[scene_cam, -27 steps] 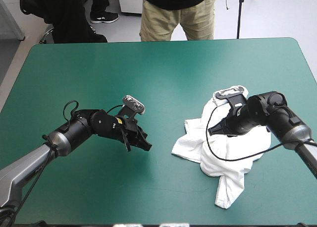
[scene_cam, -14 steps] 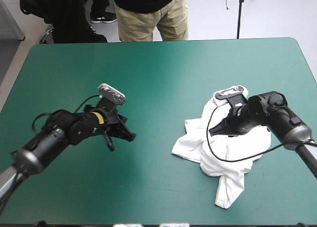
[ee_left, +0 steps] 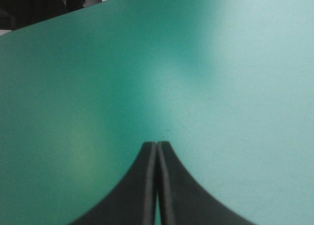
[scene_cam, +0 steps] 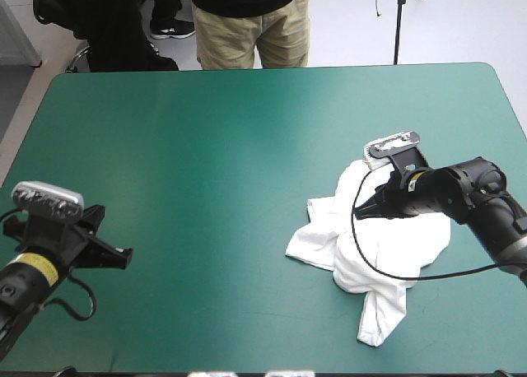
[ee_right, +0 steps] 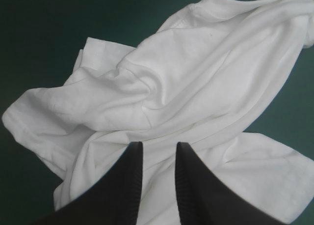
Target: Fold the cloth
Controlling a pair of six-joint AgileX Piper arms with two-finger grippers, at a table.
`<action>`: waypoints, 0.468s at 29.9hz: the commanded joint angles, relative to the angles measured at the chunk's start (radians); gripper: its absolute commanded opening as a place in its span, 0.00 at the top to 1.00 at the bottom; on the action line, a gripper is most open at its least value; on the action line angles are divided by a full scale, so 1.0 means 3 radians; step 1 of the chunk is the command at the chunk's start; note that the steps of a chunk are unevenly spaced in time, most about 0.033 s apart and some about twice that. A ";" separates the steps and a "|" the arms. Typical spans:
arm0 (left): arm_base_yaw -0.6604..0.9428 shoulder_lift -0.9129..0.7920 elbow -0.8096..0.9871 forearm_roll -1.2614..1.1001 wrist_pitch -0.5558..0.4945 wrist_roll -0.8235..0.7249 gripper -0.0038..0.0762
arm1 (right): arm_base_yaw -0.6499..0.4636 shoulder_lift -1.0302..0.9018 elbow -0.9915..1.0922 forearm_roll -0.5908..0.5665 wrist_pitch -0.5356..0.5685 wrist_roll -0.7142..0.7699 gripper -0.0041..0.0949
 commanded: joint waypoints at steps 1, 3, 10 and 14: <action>-0.0012 -0.0409 0.0234 0.0037 -0.0176 -0.0051 0.97 | -0.0022 -0.0182 -0.0111 -0.0068 -0.0143 -0.0039 0.72; -0.0012 -0.0619 0.0408 -0.0046 -0.0199 -0.0051 0.97 | -0.0022 -0.0206 -0.0111 -0.0066 -0.0143 -0.0039 0.71; -0.0012 -0.1231 0.0966 -0.0244 -0.0514 -0.0051 0.97 | -0.0022 -0.0214 -0.0111 -0.0066 -0.0101 -0.0043 0.57; -0.0012 -0.1320 0.1075 -0.0332 -0.0563 -0.0051 0.97 | -0.0022 -0.0173 -0.0105 -0.0066 0.0047 -0.0043 0.40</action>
